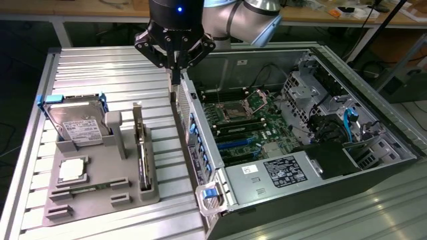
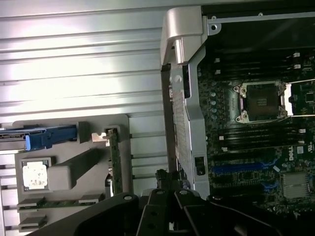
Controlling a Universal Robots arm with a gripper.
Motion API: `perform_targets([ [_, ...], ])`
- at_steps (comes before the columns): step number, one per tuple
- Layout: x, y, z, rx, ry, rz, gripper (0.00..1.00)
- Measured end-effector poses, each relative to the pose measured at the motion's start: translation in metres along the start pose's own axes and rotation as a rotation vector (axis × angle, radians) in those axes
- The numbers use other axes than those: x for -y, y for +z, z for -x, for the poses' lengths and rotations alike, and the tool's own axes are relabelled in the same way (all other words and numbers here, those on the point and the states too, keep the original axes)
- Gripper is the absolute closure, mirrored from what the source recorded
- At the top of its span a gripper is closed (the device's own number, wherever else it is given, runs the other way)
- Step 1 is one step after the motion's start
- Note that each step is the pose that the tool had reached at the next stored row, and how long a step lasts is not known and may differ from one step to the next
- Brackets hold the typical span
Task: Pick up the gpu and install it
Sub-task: 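Reach for the gpu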
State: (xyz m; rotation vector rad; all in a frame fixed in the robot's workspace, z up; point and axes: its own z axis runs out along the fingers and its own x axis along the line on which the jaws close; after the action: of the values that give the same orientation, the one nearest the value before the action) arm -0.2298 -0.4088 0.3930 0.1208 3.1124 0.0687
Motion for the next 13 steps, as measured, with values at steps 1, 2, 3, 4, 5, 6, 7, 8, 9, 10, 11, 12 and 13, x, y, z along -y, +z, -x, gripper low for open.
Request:
perform_targets([
  [1,0.0007,0.0,-0.001,0.0,0.0,0.0,0.89],
  [2,0.0011,-0.0001,-0.0016,-0.0001,0.0,0.0,0.89],
  [3,0.0016,-0.0001,-0.0023,-0.0002,0.0,0.0001,0.89],
  [4,0.0023,-0.0002,-0.0034,-0.0004,0.0,0.0,0.89],
  [5,0.0026,-0.0002,-0.004,-0.0004,0.0,0.0,0.89],
  [6,0.0028,-0.0003,-0.0045,-0.0004,0.0,0.0,0.89],
  [7,0.003,-0.0003,-0.005,-0.0004,0.0,0.0,0.89],
  [8,0.0032,-0.0003,-0.0055,-0.0004,0.0,0.0001,0.89],
  [9,0.0033,-0.0003,-0.006,-0.0004,0.0,0.0001,0.89],
  [10,0.0034,-0.0003,-0.0065,-0.0004,0.0,0.0001,0.89],
  [11,0.0035,-0.0003,-0.007,-0.0004,0.001,0.0001,0.89],
  [12,0.0036,-0.0003,-0.0075,-0.0004,0.001,0.0001,0.89],
  [13,0.0036,-0.0003,-0.0078,-0.0004,0.0,0.0001,0.89],
])
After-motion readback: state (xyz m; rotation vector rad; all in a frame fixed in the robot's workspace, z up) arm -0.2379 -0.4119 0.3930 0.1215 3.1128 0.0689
